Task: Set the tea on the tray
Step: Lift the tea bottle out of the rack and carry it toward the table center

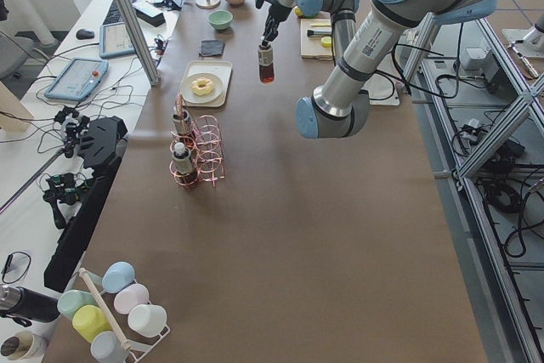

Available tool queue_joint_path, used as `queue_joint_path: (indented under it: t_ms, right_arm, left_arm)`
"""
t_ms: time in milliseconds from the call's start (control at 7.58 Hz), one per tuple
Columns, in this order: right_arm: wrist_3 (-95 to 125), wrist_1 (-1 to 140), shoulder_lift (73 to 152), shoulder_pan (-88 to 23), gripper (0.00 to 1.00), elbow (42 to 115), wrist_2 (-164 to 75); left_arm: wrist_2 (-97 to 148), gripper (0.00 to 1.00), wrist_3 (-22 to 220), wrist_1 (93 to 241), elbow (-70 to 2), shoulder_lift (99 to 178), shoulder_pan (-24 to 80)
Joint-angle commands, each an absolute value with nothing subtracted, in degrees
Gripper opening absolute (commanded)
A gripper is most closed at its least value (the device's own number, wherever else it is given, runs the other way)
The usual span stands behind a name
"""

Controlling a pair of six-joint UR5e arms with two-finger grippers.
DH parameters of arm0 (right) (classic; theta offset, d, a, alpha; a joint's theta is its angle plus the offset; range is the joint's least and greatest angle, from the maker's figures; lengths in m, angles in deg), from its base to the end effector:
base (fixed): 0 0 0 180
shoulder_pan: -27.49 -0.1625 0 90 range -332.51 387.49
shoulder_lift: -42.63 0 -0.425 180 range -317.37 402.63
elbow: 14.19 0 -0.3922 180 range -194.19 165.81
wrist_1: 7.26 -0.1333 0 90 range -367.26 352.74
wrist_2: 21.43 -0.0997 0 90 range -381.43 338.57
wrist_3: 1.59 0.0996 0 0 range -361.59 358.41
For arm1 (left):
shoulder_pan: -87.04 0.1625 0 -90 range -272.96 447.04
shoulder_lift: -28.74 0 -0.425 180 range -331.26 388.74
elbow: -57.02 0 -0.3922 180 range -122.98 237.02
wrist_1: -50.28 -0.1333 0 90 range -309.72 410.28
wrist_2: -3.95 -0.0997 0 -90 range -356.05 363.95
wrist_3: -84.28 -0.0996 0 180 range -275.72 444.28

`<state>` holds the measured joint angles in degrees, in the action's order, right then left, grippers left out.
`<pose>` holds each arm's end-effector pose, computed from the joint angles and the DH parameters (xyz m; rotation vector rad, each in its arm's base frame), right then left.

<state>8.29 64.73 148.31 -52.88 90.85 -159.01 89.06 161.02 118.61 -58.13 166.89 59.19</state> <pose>-0.0067 -0.3970 0.6104 0.1418 -0.8603 -0.1218 0.4368 -0.3912 0.0538 0.3919 0.8181 -0.2755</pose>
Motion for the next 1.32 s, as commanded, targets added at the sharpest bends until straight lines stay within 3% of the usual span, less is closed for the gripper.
queue_joint_path:
  t_ms: [0, 1187]
  right_arm:
    - [9.04, 64.46, 147.75, -52.49, 1.0, 91.11, -159.07]
    - [8.95, 64.55, 147.84, -52.49, 1.0, 90.84, -160.21]
  left_arm:
    - [84.12, 0.0, 163.9, 118.4, -56.01, 167.79, 65.31]
    - [80.5, 0.0, 165.31, 118.92, -54.16, 167.79, 70.6]
